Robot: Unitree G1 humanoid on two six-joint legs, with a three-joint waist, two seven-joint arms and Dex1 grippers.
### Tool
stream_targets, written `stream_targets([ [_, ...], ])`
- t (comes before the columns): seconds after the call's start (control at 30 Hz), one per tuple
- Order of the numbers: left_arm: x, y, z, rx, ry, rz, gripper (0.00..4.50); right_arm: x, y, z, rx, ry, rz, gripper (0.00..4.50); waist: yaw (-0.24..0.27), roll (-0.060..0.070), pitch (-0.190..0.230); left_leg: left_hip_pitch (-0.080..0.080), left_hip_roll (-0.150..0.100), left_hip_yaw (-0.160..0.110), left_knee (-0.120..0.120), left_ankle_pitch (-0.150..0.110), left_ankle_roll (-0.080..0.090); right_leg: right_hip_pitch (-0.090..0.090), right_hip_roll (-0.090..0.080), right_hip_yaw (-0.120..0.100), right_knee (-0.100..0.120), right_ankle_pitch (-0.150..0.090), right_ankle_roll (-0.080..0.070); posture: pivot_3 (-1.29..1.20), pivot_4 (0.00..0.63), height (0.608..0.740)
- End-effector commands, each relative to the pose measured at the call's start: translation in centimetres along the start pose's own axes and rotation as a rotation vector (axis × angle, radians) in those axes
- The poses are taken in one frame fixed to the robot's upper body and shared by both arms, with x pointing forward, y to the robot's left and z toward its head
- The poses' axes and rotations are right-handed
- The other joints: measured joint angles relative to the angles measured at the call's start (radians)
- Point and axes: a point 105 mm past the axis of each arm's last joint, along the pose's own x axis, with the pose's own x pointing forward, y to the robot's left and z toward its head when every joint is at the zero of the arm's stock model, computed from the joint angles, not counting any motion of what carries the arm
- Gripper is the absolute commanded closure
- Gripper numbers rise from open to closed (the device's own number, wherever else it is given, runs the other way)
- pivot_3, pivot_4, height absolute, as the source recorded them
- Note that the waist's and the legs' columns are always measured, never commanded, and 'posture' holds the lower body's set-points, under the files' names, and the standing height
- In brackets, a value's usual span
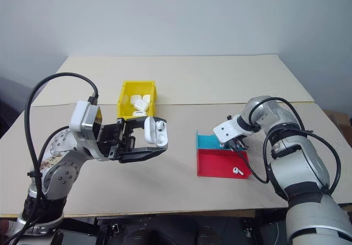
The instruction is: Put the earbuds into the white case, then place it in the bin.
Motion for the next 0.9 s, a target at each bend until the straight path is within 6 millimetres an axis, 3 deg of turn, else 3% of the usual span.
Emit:
stream_targets([
  [0.03, 0.2, 0.5, 0.9, 0.039, -0.026, -0.017, 1.68, -4.8, -2.5, 1.5, 0.098, -0.161, -0.203, 3.88, 0.002, 0.001, 0.001, -0.001, 0.0, 0.0, 0.0, 0.0, 0.0, -0.001, 0.0, 0.0, 0.0, 0.0, 0.0, 0.0, 0.15, 0.74],
  [0.13, 0.5, 1.1, 0.9, 0.039, -0.035, -0.029, 1.68, -8.2, -2.6, 3.7, 0.208, -0.393, -0.297, 3.88, 0.005, 0.001, 0.001, -0.005, 0.0, 0.0, 0.0, 0.001, -0.001, -0.005, 0.0, 0.0, 0.0, 0.0, 0.0, 0.0, 0.15, 0.74],
  [0.27, 0.8, 1.7, 1.0, 0.031, -0.047, -0.051, 1.68, -12.7, -0.4, 8.7, 0.393, -0.886, -0.314, 3.88, 0.02, 0.001, 0.001, -0.008, 0.0, -0.001, 0.0, 0.0, -0.001, -0.006, -0.001, -0.001, -0.001, 0.0, 0.0, 0.0, 0.15, 0.74],
  [0.4, 1.0, 2.4, 0.9, 0.016, -0.048, -0.063, 1.68, -14.1, 1.4, 13.5, 0.488, -1.237, -0.328, 3.88, 0.024, 0.001, 0.001, -0.008, 0.0, -0.001, 0.001, -0.003, 0.006, -0.007, -0.001, -0.001, 0.001, 0.0, 0.0, 0.0, 0.15, 0.74],
  [0.53, 1.3, 2.8, 0.7, -0.007, -0.043, -0.077, 1.68, -14.7, 2.6, 17.4, 0.513, -1.453, -0.336, 3.88, 0.024, 0.001, 0.001, -0.007, 0.0, -0.003, -0.001, -0.003, 0.006, -0.008, 0.0, -0.001, 0.002, 0.001, -0.001, 0.0, 0.15, 0.74],
  [0.67, 1.6, 2.9, 0.8, -0.01, -0.04, -0.101, 1.68, -13.7, 3.1, 19.8, 0.552, -1.494, -0.338, 3.88, 0.027, 0.001, 0.001, -0.011, -0.001, -0.002, -0.002, -0.003, 0.006, -0.011, 0.0, -0.001, 0.001, 0.001, -0.001, 0.0, 0.15, 0.74],
  [0.9, 1.7, 3.0, 0.9, -0.006, -0.046, -0.118, 1.68, -11.1, 2.7, 20.2, 0.61, -1.387, -0.354, 3.88, 0.028, 0.001, 0.001, -0.014, -0.001, -0.002, 0.0, -0.004, 0.006, -0.013, 0.0, -0.001, 0.001, 0.001, -0.001, 0.0, 0.15, 0.74],
])
